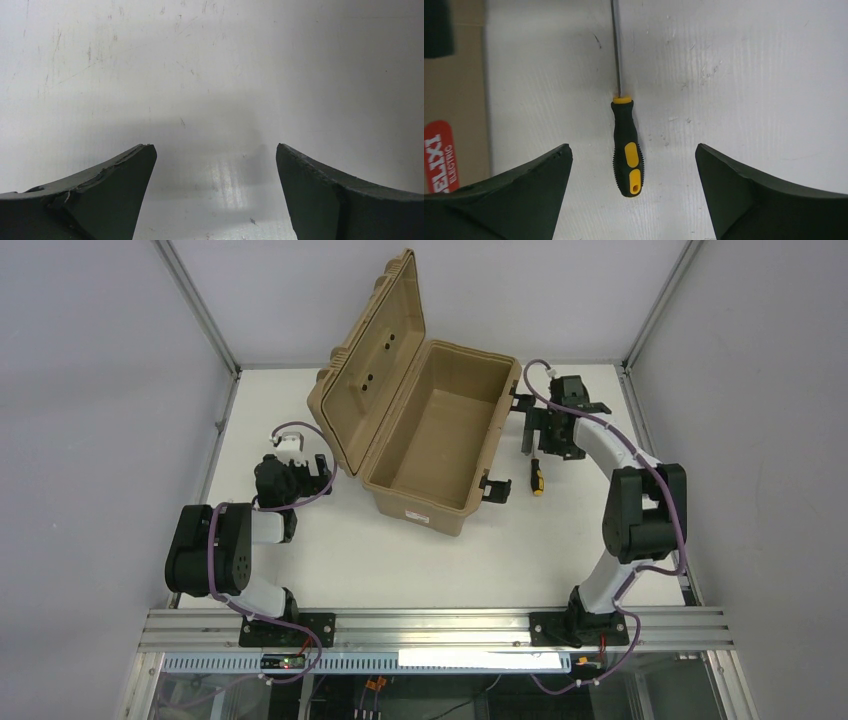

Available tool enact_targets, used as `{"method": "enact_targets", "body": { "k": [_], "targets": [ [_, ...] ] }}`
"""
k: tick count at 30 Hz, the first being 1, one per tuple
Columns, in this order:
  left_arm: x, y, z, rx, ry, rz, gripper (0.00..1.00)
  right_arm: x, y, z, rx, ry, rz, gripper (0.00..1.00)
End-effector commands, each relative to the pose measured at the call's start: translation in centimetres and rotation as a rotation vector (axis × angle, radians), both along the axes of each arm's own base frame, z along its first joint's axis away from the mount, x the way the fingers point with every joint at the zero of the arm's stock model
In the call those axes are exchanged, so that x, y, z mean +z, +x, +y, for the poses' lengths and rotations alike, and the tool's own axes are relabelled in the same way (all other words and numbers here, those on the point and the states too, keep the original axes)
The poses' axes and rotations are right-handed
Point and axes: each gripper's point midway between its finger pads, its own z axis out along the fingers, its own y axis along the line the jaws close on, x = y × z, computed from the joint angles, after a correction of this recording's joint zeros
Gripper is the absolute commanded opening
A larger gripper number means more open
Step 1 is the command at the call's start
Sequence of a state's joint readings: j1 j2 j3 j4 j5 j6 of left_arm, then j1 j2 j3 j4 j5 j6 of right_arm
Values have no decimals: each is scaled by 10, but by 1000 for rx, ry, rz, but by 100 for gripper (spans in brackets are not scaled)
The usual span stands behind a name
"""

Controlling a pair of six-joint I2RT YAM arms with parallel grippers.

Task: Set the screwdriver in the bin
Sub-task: Pick up the screwdriver from the center of the board.

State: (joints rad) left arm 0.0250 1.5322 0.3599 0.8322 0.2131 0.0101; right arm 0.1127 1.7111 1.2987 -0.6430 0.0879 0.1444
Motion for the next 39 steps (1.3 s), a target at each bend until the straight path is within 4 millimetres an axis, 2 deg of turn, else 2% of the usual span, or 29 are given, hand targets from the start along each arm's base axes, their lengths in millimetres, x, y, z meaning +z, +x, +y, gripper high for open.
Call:
{"method": "enact_targets", "body": {
  "k": [1, 5, 10, 14, 19, 22, 27, 34, 39],
  "targets": [
    [14, 3, -4, -6, -6, -42, 99, -15, 10, 4, -23, 30, -22, 96],
    [13, 3, -4, -6, -6, -41, 99, -38, 6, 5, -23, 20, 37, 91],
    [14, 3, -4, -6, -7, -42, 99, -62, -1, 11, -7, 29, 104, 76],
    [14, 3, -4, -6, -6, -43, 99, -71, -6, 13, 0, 22, 131, 60],
    [14, 3, -4, -6, -7, -43, 99, -70, -9, 13, 13, 9, 139, 37],
    [14, 3, -4, -6, -7, -42, 99, -57, -8, 13, 13, 7, 114, 24],
    [13, 3, -4, -6, -6, -41, 99, -16, -3, 8, -4, -4, 25, 14],
    [13, 3, -4, -6, -7, -41, 99, 47, 4, -3, -56, -45, -79, 10],
    [14, 3, -3, -6, -6, -42, 99, 99, 14, -12, -94, -74, -172, 9]
  ]
}}
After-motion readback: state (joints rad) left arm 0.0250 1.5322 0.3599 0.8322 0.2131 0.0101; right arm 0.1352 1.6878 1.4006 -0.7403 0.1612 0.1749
